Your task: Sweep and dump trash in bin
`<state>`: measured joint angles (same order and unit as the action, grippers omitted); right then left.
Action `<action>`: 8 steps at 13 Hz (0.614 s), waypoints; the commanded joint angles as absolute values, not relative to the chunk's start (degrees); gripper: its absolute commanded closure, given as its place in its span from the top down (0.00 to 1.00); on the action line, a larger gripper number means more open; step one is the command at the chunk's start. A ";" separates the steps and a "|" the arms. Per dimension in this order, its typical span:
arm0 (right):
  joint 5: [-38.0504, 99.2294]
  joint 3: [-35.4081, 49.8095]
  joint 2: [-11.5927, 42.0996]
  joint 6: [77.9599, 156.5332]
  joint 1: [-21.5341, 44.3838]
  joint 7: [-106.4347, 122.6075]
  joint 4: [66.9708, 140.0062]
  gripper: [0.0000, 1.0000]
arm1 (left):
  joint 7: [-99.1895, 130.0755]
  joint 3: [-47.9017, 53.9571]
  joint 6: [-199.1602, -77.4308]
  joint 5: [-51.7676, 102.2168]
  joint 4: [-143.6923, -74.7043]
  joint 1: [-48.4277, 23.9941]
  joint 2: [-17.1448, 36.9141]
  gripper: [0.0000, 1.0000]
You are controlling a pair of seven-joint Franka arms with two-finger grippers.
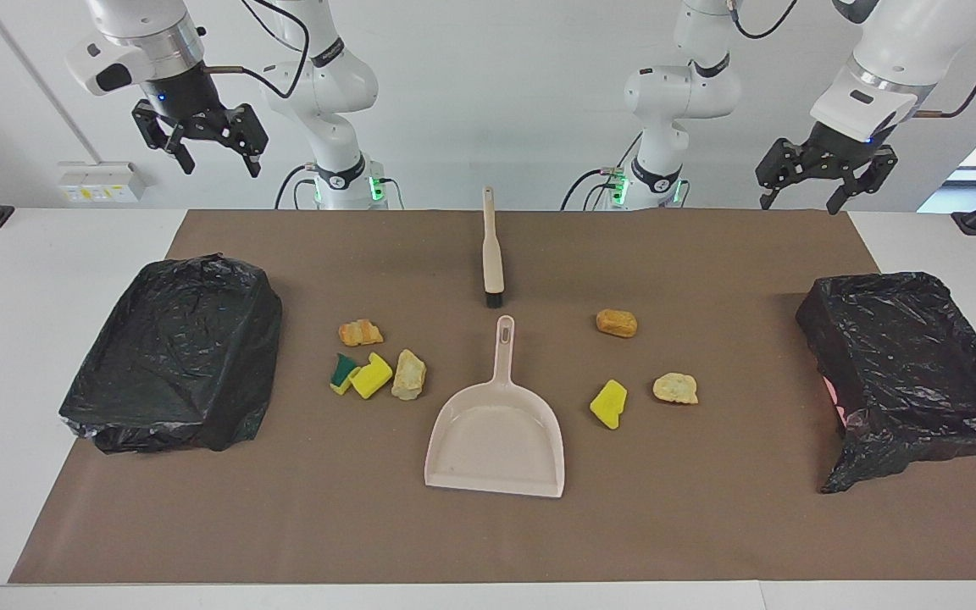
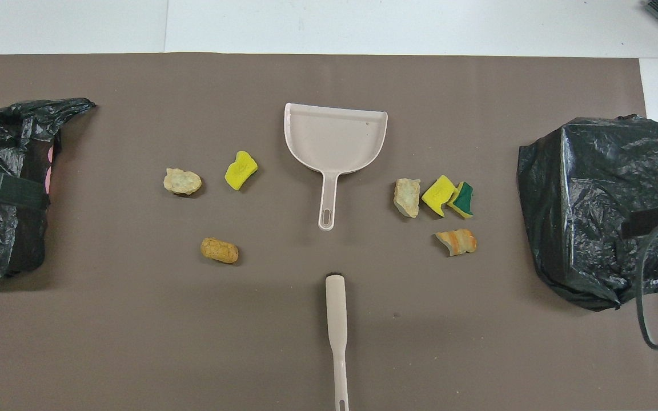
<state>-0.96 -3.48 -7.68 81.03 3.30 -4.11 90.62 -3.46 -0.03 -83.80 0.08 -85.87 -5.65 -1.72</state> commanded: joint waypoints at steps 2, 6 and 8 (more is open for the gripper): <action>-0.44 -3.34 -9.32 81.74 2.46 -2.37 92.81 1.00 | -3.69 0.53 -83.14 0.88 -85.61 -4.75 -2.29 1.00; -0.35 -3.34 -9.05 81.48 2.46 -2.46 92.29 1.00 | -3.52 0.53 -82.62 0.88 -85.61 -4.66 -2.37 1.00; -0.61 -3.08 -9.23 81.21 2.72 -2.46 91.41 1.00 | -3.51 0.53 -82.71 0.88 -85.61 -4.66 -2.37 1.00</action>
<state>-0.96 -3.48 -7.86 81.03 3.30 -4.11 90.85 -3.44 0.00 -83.66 0.08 -85.87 -5.63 -1.86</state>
